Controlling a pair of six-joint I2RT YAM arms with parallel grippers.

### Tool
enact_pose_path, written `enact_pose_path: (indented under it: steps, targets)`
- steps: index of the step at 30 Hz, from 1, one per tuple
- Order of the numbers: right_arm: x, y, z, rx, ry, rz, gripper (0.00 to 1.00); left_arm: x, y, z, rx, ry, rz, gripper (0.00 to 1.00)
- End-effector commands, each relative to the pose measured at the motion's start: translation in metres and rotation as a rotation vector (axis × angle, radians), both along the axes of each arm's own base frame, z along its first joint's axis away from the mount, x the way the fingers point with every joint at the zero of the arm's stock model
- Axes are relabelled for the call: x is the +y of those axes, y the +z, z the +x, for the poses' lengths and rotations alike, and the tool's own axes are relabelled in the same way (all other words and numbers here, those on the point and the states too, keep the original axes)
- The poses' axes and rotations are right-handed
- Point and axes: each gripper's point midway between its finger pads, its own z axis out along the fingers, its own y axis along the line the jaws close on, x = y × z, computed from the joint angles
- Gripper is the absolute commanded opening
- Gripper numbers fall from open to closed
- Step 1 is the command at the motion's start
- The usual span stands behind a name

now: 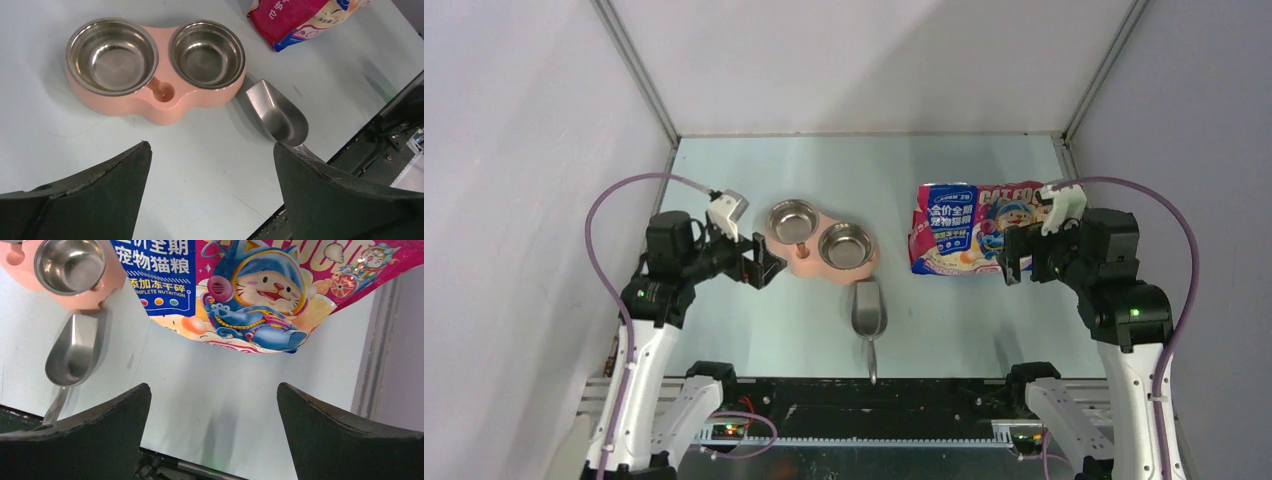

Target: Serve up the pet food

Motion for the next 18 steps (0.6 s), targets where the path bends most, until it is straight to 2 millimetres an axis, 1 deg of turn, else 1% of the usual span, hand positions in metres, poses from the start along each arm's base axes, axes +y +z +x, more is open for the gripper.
enact_pose_path:
  steps: [1, 2, 3, 4, 5, 6, 7, 8, 9, 10, 11, 12, 13, 14, 15, 16, 17, 18]
  targets:
    - [-0.003, 0.02, 0.008, -0.056, -0.023, 0.002, 1.0, -0.013, 0.042, 0.018, -0.133, -0.064, 0.045, 1.0]
    - [0.002, 0.022, 0.007, -0.073, 0.046, -0.024, 1.0, -0.024, 0.04, 0.021, -0.115, -0.108, 0.051, 0.99]
    - [0.005, 0.024, 0.006, -0.089, 0.094, -0.043, 0.99, -0.029, 0.052, 0.023, -0.144, -0.138, 0.059, 0.99]
    - [0.014, 0.026, 0.003, -0.121, 0.205, -0.078, 1.0, -0.042, 0.057, 0.024, -0.141, -0.19, 0.065, 0.98]
    - [0.018, 0.03, 0.002, -0.147, 0.251, -0.094, 1.0, -0.048, 0.06, 0.026, -0.15, -0.215, 0.08, 0.97]
    - [0.024, 0.034, 0.003, -0.176, 0.308, -0.109, 1.0, -0.062, 0.065, 0.027, -0.154, -0.26, 0.087, 0.95]
    - [0.027, 0.041, 0.009, -0.199, 0.331, -0.115, 1.0, -0.07, 0.068, 0.027, -0.162, -0.29, 0.095, 0.95]
    - [0.03, 0.045, 0.013, -0.213, 0.357, -0.123, 1.0, -0.085, 0.074, 0.026, -0.166, -0.343, 0.097, 0.93]
    - [0.034, 0.053, 0.022, -0.224, 0.377, -0.131, 1.0, -0.094, 0.076, 0.026, -0.171, -0.373, 0.102, 0.92]
    - [0.036, 0.056, 0.027, -0.224, 0.39, -0.134, 0.99, -0.108, 0.082, 0.027, -0.178, -0.408, 0.105, 0.9]
    - [0.04, 0.063, 0.036, -0.222, 0.409, -0.143, 0.97, -0.123, 0.079, 0.027, -0.162, -0.446, 0.11, 0.89]
    - [0.04, 0.072, 0.04, -0.233, 0.411, -0.15, 0.95, -0.128, 0.091, 0.034, -0.198, -0.416, 0.113, 0.88]
    - [0.041, 0.068, 0.05, -0.204, 0.411, -0.154, 0.92, -0.14, 0.089, 0.038, -0.195, -0.417, 0.123, 0.87]
    - [0.041, 0.073, 0.054, -0.209, 0.412, -0.158, 0.92, -0.145, 0.102, 0.048, -0.24, -0.383, 0.116, 0.87]
    - [0.042, 0.069, 0.061, -0.191, 0.426, -0.17, 0.9, -0.16, 0.105, 0.052, -0.259, -0.401, 0.102, 0.87]
    - [0.042, 0.069, 0.063, -0.19, 0.435, -0.178, 0.89, -0.167, 0.114, 0.054, -0.275, -0.405, 0.082, 0.87]
    - [0.043, 0.065, 0.068, -0.181, 0.457, -0.201, 0.88, -0.181, 0.112, 0.056, -0.275, -0.429, 0.069, 0.87]
    - [0.042, 0.062, 0.069, -0.168, 0.466, -0.219, 0.88, -0.188, 0.121, 0.057, -0.284, -0.437, 0.05, 0.87]
